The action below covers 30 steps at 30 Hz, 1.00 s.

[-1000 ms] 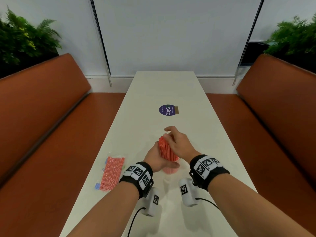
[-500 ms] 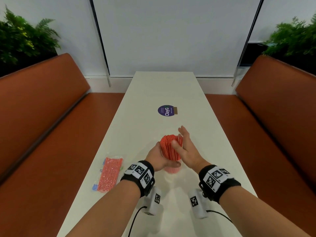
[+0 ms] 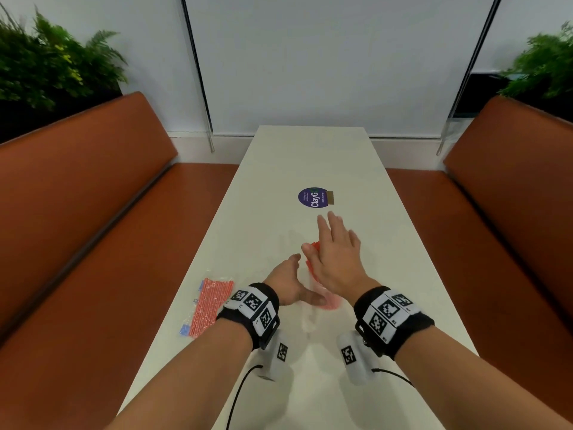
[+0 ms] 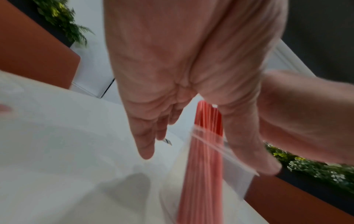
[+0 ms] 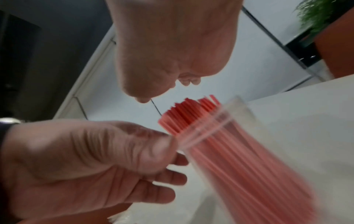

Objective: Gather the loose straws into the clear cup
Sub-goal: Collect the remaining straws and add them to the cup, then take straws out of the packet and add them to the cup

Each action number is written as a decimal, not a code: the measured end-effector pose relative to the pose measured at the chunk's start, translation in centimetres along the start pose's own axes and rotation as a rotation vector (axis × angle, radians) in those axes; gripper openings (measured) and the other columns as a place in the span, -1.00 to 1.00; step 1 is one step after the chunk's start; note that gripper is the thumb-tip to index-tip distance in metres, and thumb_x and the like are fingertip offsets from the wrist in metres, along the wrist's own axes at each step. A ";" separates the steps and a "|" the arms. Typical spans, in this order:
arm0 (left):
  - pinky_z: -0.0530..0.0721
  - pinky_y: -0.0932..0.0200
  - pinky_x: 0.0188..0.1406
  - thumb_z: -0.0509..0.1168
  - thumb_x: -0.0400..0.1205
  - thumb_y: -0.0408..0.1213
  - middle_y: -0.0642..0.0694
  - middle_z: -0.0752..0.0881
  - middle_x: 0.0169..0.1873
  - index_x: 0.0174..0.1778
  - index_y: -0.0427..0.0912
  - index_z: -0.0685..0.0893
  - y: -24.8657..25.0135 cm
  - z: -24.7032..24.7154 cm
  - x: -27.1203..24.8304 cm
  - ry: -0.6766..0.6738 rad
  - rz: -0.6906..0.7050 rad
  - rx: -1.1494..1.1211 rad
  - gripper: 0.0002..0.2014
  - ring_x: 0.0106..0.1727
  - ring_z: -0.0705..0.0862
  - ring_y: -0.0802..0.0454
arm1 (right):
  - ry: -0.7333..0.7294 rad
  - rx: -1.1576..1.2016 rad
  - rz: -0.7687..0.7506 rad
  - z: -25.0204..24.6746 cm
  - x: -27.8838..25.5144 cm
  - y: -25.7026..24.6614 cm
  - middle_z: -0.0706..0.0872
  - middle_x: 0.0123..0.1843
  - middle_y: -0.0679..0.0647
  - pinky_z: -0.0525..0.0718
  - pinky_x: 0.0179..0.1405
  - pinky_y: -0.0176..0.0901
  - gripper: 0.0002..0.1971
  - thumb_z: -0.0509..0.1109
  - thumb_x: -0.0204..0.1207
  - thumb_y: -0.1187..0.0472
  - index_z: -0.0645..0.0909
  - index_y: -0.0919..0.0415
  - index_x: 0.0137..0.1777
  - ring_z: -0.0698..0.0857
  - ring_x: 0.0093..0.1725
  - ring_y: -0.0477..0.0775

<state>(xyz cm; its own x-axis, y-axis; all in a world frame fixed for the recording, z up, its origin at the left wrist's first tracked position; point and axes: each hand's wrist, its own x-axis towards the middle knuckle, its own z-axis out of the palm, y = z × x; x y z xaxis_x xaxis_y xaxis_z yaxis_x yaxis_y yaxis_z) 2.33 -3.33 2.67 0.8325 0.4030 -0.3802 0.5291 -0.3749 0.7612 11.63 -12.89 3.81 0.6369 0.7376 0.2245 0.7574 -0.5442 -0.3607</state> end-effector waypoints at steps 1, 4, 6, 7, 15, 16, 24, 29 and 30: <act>0.45 0.04 0.51 0.64 0.32 -0.11 -0.16 0.37 0.60 0.70 -0.19 0.10 -0.2 -0.8 -0.3 0.017 -0.028 0.077 0.12 0.60 0.38 -0.12 | 0.026 -0.009 -0.036 -0.3 0.1 -1.0 0.10 0.68 0.30 0.07 0.58 0.27 -0.28 -0.08 0.59 -0.21 0.13 0.27 0.61 0.05 0.67 0.32; 0.49 -0.01 0.49 0.50 0.49 -0.08 -0.25 0.40 0.57 0.66 -0.25 0.20 -1.2 -3.2 -1.0 0.136 -0.148 0.276 -0.11 0.54 0.46 -0.18 | 0.012 -0.023 -0.158 -0.4 0.3 -4.7 0.27 0.60 0.30 0.31 0.50 0.24 -0.44 0.16 0.63 0.03 0.26 0.31 0.55 0.21 0.56 0.36; 0.51 -0.07 0.45 0.36 0.59 -0.11 -0.29 0.49 0.48 0.54 -0.28 0.36 -2.1 -4.9 -1.7 0.256 -0.269 0.420 -0.37 0.46 0.51 -0.24 | -0.108 0.005 -0.234 0.6 -0.3 -7.2 0.37 0.50 0.30 0.35 0.43 0.11 -0.55 0.18 0.64 0.20 0.33 0.35 0.49 0.30 0.45 0.30; 0.49 -0.07 0.45 0.28 0.63 -0.12 -0.30 0.50 0.45 0.49 -0.28 0.41 -2.9 -5.7 -2.1 0.315 -0.342 0.494 -0.47 0.45 0.50 -0.26 | -0.210 0.026 -0.246 1.4 -0.6 -8.2 0.41 0.44 0.34 0.34 0.40 0.06 -0.60 0.17 0.63 0.26 0.38 0.38 0.44 0.34 0.40 0.30; 0.51 -0.02 0.41 0.21 0.65 -0.20 -0.24 0.50 0.39 0.44 -0.30 0.44 -9.4 -6.3 -4.2 0.252 -0.680 0.627 -0.56 0.46 0.43 -0.20 | -0.730 0.333 -0.027 7.6 -2.8 -11.9 0.63 0.04 0.30 0.55 -0.04 0.01 -0.80 0.25 0.55 0.40 0.50 0.46 0.14 0.63 0.17 0.34; 0.56 0.02 0.34 0.26 0.64 -0.16 -0.24 0.52 0.36 0.42 -0.32 0.46 -9.9 -6.2 -4.0 0.247 -0.664 0.614 -0.54 0.43 0.48 -0.19 | -0.702 0.432 0.026 7.8 -2.8 -12.3 0.63 -0.08 0.22 0.58 -0.01 0.04 -0.91 0.24 0.52 0.46 0.55 0.38 -0.03 0.63 0.10 0.29; 0.70 0.07 -0.14 0.29 0.56 -0.37 -0.34 0.79 -0.10 -0.31 -0.33 0.61 -10.0 -6.2 -3.9 0.424 -0.474 -0.027 -0.85 0.03 0.78 -0.31 | -0.610 0.886 0.337 9.2 -2.4 -12.0 0.68 -0.03 0.21 0.79 -0.06 0.13 -0.62 0.33 0.28 0.36 0.49 0.30 0.13 0.72 0.02 0.30; 0.53 0.30 -0.59 0.28 0.55 -0.60 -0.20 0.66 -0.42 -0.43 -0.20 0.65 -8.4 -5.7 -4.3 0.438 -0.261 -0.428 -0.71 -0.60 0.57 0.07 | -0.600 1.107 0.410 7.7 -2.7 -10.2 0.63 0.06 0.17 0.75 -0.16 0.14 -0.61 0.34 0.54 0.29 0.34 0.20 0.33 0.69 -0.03 0.19; 0.45 0.39 -0.68 0.29 0.57 -0.60 -0.14 0.65 -0.45 -0.43 -0.19 0.65 -7.8 -5.4 -4.5 0.430 -0.216 -0.475 -0.70 -0.68 0.54 0.19 | -0.623 1.127 0.405 7.5 -2.8 -9.7 0.60 0.07 0.12 0.76 -0.18 0.12 -0.62 0.33 0.57 0.25 0.33 0.14 0.34 0.65 -0.02 0.14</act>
<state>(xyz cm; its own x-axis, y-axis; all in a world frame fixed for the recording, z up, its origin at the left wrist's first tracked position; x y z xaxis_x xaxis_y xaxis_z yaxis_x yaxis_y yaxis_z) -6.45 2.31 1.31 0.5249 0.7607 -0.3819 0.4646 0.1199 0.8774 1.45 -6.68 -0.13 0.3872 0.8257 -0.4102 -0.1878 -0.3650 -0.9119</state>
